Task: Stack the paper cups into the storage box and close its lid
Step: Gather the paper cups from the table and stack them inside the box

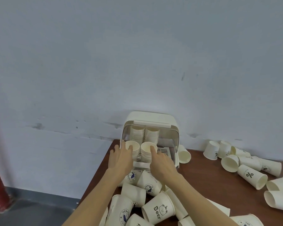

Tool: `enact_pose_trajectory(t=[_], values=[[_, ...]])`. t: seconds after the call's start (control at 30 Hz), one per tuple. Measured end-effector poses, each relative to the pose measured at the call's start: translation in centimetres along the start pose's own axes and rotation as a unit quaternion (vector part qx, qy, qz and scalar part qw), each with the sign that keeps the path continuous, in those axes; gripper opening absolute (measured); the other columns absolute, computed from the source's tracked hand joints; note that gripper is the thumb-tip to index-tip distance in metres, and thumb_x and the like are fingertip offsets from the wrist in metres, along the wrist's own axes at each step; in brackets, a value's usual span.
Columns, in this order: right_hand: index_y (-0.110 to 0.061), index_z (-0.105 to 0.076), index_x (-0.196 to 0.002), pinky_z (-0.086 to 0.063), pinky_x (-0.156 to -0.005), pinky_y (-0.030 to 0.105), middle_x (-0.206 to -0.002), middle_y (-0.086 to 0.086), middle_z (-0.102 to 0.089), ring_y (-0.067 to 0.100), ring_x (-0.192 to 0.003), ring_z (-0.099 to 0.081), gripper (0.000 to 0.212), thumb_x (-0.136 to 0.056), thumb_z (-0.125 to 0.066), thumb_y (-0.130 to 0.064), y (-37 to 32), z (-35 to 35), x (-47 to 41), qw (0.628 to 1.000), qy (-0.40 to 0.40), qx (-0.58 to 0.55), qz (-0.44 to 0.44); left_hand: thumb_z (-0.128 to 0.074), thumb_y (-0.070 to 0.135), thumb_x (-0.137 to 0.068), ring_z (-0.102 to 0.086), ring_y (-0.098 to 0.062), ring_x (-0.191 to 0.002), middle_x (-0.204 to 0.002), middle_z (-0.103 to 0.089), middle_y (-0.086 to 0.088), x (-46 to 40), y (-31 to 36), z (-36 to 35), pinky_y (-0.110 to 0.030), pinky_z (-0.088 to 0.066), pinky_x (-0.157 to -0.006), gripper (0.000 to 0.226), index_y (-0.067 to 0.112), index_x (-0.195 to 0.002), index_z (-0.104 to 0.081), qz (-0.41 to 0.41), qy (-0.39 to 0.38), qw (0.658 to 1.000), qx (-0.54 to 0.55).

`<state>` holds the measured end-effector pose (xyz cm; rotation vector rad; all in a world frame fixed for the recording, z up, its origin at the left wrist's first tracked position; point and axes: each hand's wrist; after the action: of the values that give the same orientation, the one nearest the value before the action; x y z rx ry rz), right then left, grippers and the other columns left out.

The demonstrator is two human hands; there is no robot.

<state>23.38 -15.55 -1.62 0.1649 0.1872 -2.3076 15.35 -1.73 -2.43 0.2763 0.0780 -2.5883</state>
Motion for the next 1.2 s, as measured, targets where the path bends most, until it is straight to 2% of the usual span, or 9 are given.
enact_pose_trajectory(t=[0.13, 0.33, 0.47, 0.6, 0.7, 0.8, 0.9, 1.07, 1.2], values=[[-0.011, -0.032, -0.138, -0.043, -0.07, 0.039, -0.109, 0.011, -0.06, 0.031, -0.098, -0.055, 0.051, -0.088, -0.046, -0.013, 0.0, 1.3, 2.0, 0.999, 0.004, -0.033, 0.002, -0.045, 0.024, -0.092, -0.046, -0.029, -0.109, -0.131, -0.039, -0.011, 2.6, -0.1, 0.6, -0.039, -0.044, -0.087, 0.038, 0.018, -0.13, -0.045, -0.002, 0.02, 0.999, 0.031], [-0.012, -0.043, -0.133, -0.047, -0.081, 0.039, -0.116, 0.008, -0.058, 0.028, -0.106, -0.053, 0.043, -0.09, -0.045, -0.015, -1.0, 3.3, 6.4, 0.996, 0.013, -0.088, -0.005, -0.043, 0.026, -0.094, -0.048, -0.025, -0.105, -0.124, -0.046, -0.005, 6.5, -0.4, 1.5, -0.035, -0.042, -0.081, 0.032, 0.021, -0.124, -0.051, -0.019, 0.062, 0.995, 0.073], [-0.017, -0.041, -0.135, -0.046, -0.086, 0.039, -0.119, 0.007, -0.056, 0.028, -0.11, -0.052, 0.043, -0.092, -0.045, -0.02, -1.7, 3.5, 9.4, 0.994, 0.012, -0.105, -0.009, -0.043, 0.03, -0.095, -0.046, -0.022, -0.11, -0.125, -0.046, -0.001, 8.8, -1.0, 1.9, -0.034, -0.042, -0.087, 0.034, 0.022, -0.127, -0.052, -0.028, 0.085, 0.991, 0.104], [-0.019, -0.043, -0.133, -0.041, -0.082, 0.035, -0.113, 0.004, -0.057, 0.024, -0.107, -0.052, 0.04, -0.093, -0.045, -0.021, -2.4, 3.6, 11.9, 0.99, 0.048, -0.135, 0.001, -0.044, 0.032, -0.095, -0.047, -0.018, -0.103, -0.117, -0.047, 0.001, 11.4, -1.8, 2.3, -0.029, -0.041, -0.082, 0.03, 0.022, -0.122, -0.056, -0.034, 0.117, 0.984, 0.128], [-0.022, -0.043, -0.134, -0.044, -0.083, 0.034, -0.114, 0.001, -0.058, 0.021, -0.107, -0.052, 0.041, -0.093, -0.045, -0.023, -3.4, 3.1, 13.6, 0.984, 0.066, -0.166, -0.001, -0.044, 0.031, -0.096, -0.046, -0.016, -0.1, -0.11, -0.047, 0.002, 13.3, -2.3, 2.4, -0.026, -0.04, -0.077, 0.027, 0.021, -0.118, -0.058, -0.025, 0.135, 0.981, 0.14], [-0.025, -0.044, -0.129, -0.045, -0.083, 0.035, -0.113, 0.0, -0.056, 0.022, -0.109, -0.051, 0.036, -0.093, -0.044, -0.026, -4.8, 2.4, 15.2, 0.982, 0.077, -0.174, -0.005, -0.048, 0.027, -0.095, -0.047, -0.019, -0.099, -0.105, -0.049, 0.0, 15.0, -2.7, 2.3, -0.029, -0.044, -0.074, 0.025, 0.017, -0.113, -0.062, -0.01, 0.152, 0.977, 0.147], [-0.024, -0.04, -0.136, -0.043, -0.088, 0.033, -0.117, -0.001, -0.054, 0.02, -0.11, -0.048, 0.04, -0.096, -0.042, -0.028, -6.1, 1.9, 16.8, 0.983, 0.074, -0.169, -0.016, -0.053, 0.025, -0.093, -0.047, -0.019, -0.097, -0.102, -0.05, -0.001, 16.4, -3.1, 2.1, -0.029, -0.042, -0.072, 0.023, 0.018, -0.111, -0.064, 0.003, 0.156, 0.976, 0.151], [-0.024, -0.046, -0.128, -0.042, -0.082, 0.033, -0.113, -0.001, -0.057, 0.02, -0.108, -0.051, 0.033, -0.097, -0.038, -0.031, -8.1, 1.1, 19.2, 0.984, 0.015, -0.166, -0.056, -0.059, 0.028, -0.089, -0.048, -0.018, -0.092, -0.097, -0.051, -0.001, 18.9, -3.6, 1.4, -0.03, -0.044, -0.075, 0.016, 0.017, -0.099, -0.066, 0.024, 0.15, 0.979, 0.137], [-0.022, -0.045, -0.103, -0.036, -0.073, 0.035, -0.111, 0.004, -0.059, 0.026, -0.106, -0.05, 0.014, -0.097, -0.036, -0.032, -9.2, 0.3, 20.4, 0.984, -0.066, -0.144, -0.079, -0.077, 0.033, -0.074, -0.05, -0.018, -0.077, -0.081, -0.051, 0.001, 20.2, -4.1, 0.6, -0.034, -0.047, -0.067, 0.018, 0.017, -0.077, -0.07, 0.026, 0.139, 0.985, 0.095]])
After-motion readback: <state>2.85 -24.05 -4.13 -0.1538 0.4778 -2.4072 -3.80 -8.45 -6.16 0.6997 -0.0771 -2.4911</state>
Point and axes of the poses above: each hand's wrist, its own x-axis away from the middle knuckle, its own z-axis out of the back of the hand, y = z × x
